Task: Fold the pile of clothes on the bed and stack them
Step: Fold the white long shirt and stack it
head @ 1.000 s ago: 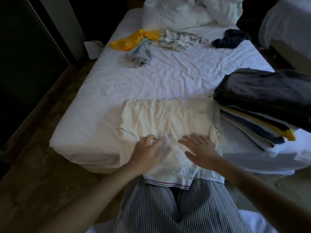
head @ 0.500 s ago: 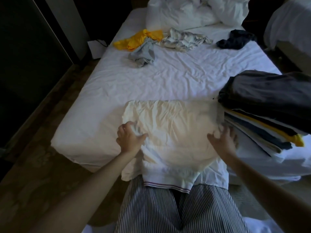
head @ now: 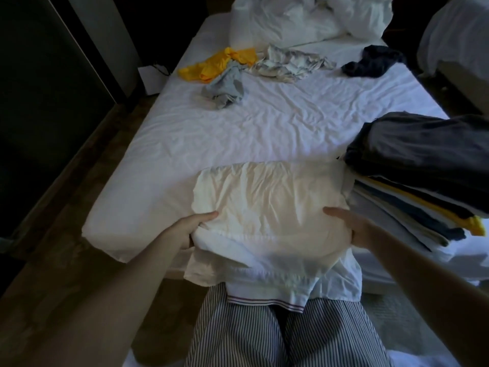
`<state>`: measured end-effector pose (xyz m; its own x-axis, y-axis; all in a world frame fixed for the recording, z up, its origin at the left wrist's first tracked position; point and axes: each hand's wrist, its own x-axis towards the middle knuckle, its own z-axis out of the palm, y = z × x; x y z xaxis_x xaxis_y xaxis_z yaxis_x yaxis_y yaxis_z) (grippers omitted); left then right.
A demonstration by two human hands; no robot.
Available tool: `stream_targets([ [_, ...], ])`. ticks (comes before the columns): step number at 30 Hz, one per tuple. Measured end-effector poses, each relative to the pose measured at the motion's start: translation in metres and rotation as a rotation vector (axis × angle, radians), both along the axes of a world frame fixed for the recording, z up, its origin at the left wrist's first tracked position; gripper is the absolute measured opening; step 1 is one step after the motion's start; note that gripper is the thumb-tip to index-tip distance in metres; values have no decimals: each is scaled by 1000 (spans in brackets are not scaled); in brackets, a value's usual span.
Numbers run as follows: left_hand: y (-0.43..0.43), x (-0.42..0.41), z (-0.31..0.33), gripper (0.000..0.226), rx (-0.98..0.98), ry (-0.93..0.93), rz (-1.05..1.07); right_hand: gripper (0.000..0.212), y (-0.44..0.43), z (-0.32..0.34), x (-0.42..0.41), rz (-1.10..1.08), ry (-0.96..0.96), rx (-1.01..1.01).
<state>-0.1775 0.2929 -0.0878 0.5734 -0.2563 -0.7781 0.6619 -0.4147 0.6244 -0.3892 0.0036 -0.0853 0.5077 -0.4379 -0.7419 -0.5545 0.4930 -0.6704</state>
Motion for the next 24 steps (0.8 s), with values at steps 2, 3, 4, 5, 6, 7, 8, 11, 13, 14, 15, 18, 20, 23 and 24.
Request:
stream_targets([
  [2, -5, 6, 16, 14, -97, -16, 10, 24, -9, 14, 3, 18, -92, -18],
  [3, -8, 13, 26, 11, -142, -30, 33, 19, -15, 23, 6, 20, -155, -31],
  [4, -10, 23, 37, 11, -188, -47, 68, 14, -22, 33, 13, 5, -215, -36],
  [5, -12, 33, 49, 13, -226, -75, 96, 10, -28, 43, 22, -13, -257, -41],
  [6, -14, 44, 62, 16, -244, -108, 121, 11, -33, 54, 33, -27, -279, -52],
  [7, -17, 55, 75, 20, -246, -145, 140, 18, -36, 66, 46, -31, -292, -56],
  [8, -21, 66, 89, 23, -243, -184, 155, 22, -39, 78, 59, -23, -306, -60],
  [11, -39, 87, 136, 22, -286, -268, 152, 20, -51, 107, 98, -22, -328, -106],
  [13, -50, 98, 162, 14, -347, -306, 136, 18, -61, 126, 119, -55, -337, -180],
  [14, -53, 106, 172, 11, -380, -329, 138, 18, -68, 134, 129, -65, -379, -206],
  [15, -56, 113, 180, 8, -420, -349, 147, 18, -76, 144, 136, -53, -437, -214],
  [18, -55, 135, 188, 29, -562, -375, 176, 19, -91, 167, 144, -58, -644, -200],
  [20, -51, 137, 177, 34, -593, -365, 162, 35, -90, 164, 140, -49, -713, -219],
  [23, -35, 115, 140, 27, -528, -269, 66, 23, -77, 110, 117, 36, -640, -222],
  [24, -28, 103, 124, 23, -434, -261, 24, 30, -73, 86, 104, 59, -591, -191],
])
